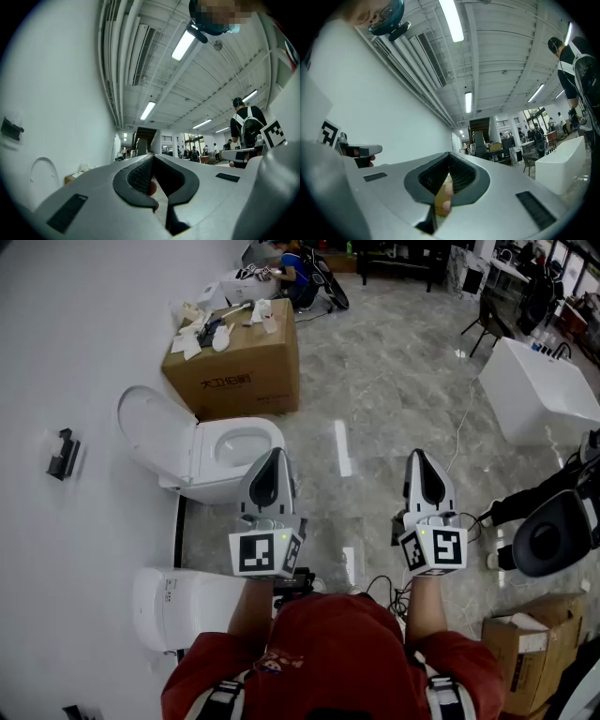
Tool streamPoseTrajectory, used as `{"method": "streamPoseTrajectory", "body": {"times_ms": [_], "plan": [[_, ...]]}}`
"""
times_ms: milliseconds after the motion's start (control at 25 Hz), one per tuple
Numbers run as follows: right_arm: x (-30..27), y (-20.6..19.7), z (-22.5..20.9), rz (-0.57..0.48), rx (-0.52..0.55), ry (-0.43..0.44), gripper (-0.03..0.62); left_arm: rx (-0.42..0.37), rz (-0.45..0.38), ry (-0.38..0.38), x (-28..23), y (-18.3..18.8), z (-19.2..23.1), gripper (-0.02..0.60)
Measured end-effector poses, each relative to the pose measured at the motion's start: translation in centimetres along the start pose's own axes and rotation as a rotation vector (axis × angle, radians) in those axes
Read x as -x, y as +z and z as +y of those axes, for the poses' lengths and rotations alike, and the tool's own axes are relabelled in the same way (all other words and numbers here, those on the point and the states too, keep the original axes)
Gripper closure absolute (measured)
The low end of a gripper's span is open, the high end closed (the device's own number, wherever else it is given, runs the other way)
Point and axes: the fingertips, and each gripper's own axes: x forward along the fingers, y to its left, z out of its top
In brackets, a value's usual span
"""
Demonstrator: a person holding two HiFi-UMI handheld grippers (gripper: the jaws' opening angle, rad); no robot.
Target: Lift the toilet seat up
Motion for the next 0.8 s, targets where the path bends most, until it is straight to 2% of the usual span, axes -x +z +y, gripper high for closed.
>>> {"method": "streamPoseTrajectory", "body": {"times_ms": [400, 800], "plan": [[-0.6, -0.1, 0.3, -0.003, 0.008, 0.013, 0.582, -0.003, 0.02, -0.001, -0.5, -0.5, 0.5, 0.574], [-1.1, -0.5, 2.9, -0.009, 0.004, 0.014, 0.582, -0.025, 0.04, -0.013, 0.4, -1.0, 1.9, 0.574]]}}
